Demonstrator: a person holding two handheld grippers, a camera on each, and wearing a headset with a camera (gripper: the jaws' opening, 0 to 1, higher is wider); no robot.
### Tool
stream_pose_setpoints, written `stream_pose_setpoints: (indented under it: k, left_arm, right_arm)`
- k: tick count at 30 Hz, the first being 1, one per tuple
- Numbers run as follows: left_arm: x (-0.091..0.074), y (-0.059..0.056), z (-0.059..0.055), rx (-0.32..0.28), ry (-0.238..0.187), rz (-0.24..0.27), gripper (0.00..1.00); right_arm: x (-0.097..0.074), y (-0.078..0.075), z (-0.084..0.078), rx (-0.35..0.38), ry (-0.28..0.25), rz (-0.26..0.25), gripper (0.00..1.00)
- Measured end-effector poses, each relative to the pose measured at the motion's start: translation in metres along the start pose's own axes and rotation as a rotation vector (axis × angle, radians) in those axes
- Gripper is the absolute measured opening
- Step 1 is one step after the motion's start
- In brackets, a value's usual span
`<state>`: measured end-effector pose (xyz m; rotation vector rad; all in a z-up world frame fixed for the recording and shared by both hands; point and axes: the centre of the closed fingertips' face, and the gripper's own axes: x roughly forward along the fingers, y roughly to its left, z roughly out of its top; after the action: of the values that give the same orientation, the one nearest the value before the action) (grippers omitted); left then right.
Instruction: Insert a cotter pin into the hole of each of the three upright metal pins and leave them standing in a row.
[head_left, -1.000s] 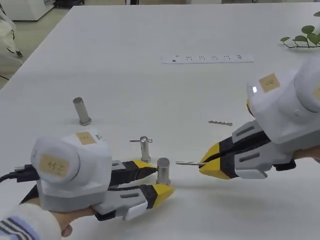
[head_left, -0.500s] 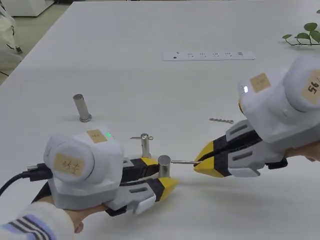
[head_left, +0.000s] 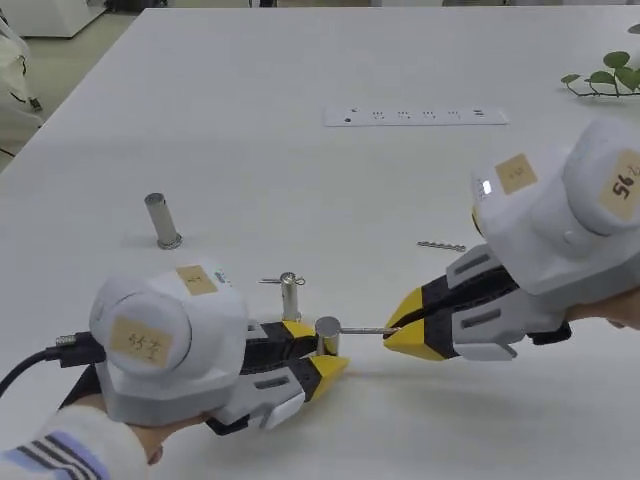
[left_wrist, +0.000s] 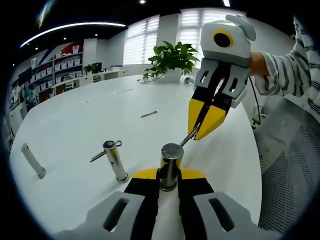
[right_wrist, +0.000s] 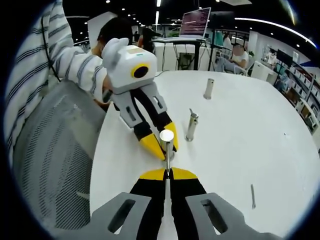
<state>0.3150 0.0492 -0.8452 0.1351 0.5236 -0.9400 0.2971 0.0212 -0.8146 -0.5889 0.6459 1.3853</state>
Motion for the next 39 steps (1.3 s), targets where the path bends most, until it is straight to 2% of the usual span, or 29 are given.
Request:
stream_pose_setpoints:
  k: [6,12,22,29,31,32,35,39]
  left_arm:
    - [0.000,-0.001,0.000,0.036,0.010,-0.008,0.12]
    - [0.000,-0.001,0.000,0.035,0.014,-0.006,0.12]
    - [0.000,-0.001,0.000,0.038,0.016,-0.005,0.12]
    - [0.000,-0.001,0.000,0.038,0.017,-0.004,0.12]
    - [0.000,-0.001,0.000,0.037,0.016,-0.005,0.12]
    - [0.000,-0.001,0.000,0.036,0.016,-0.005,0.12]
    - [0.001,-0.001,0.000,0.038,0.013,-0.004,0.12]
    - [0.001,-0.001,0.000,0.044,0.013,-0.005,0.12]
  right_arm:
    - [0.005,-0.001,0.000,-0.018,0.006,-0.006,0.03]
    - [0.008,-0.001,-0.002,-0.013,0.008,-0.008,0.04]
    - [0.016,-0.002,0.005,-0.015,-0.011,-0.008,0.04]
    - [0.022,-0.002,0.011,-0.051,-0.028,-0.007,0.05]
    - [0.023,0.001,0.010,-0.062,-0.023,0.003,0.07]
    - [0.022,0.000,0.008,-0.086,-0.020,-0.007,0.08]
    - [0.019,-0.003,0.002,-0.063,-0.013,-0.017,0.16]
    - [0.011,-0.001,0.000,-0.043,-0.021,-0.009,0.13]
